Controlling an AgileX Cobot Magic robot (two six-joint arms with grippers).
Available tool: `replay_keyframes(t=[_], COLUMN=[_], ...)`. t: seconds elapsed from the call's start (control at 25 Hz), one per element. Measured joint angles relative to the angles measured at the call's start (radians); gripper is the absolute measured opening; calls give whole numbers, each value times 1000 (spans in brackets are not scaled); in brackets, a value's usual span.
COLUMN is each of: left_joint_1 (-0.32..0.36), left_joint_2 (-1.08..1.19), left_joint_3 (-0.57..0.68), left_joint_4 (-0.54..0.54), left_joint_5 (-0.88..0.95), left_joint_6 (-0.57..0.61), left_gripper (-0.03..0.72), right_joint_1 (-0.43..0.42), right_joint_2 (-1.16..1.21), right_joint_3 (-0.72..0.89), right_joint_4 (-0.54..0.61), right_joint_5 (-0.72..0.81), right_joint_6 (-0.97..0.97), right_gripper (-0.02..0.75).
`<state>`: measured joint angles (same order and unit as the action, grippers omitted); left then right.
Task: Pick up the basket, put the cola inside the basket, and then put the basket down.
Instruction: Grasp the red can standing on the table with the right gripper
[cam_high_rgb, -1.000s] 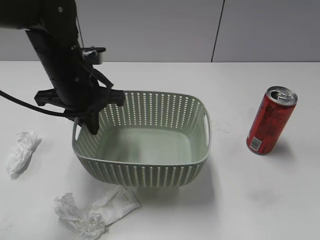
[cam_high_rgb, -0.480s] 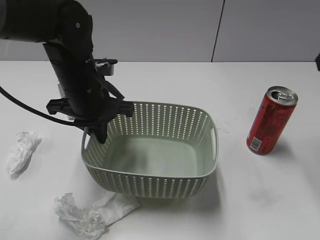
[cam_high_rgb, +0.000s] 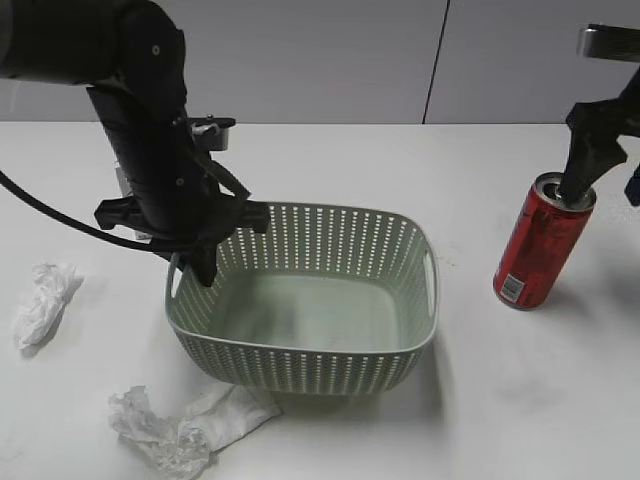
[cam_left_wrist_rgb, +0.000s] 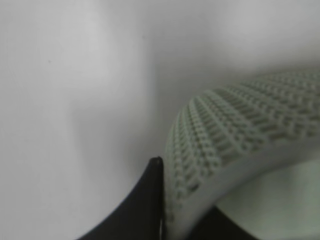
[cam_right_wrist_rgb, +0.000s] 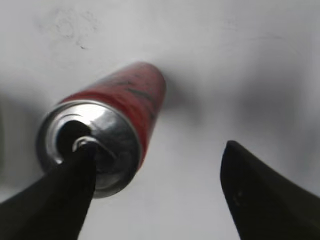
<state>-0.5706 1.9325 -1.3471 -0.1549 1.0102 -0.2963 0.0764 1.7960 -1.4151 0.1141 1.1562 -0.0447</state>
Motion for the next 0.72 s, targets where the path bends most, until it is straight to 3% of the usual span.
replay_keyframes(t=[0.72], left_joint_1=[4], left_joint_2=[0], left_joint_3=[0], left_joint_4=[-41], left_joint_5=[7], left_joint_6=[0], left_gripper=[-4], right_joint_1=[3], right_joint_2=[-91], right_joint_3=[-17], right_joint_4=[-51], right_joint_5=[34], right_joint_6=[-2], right_gripper=[587])
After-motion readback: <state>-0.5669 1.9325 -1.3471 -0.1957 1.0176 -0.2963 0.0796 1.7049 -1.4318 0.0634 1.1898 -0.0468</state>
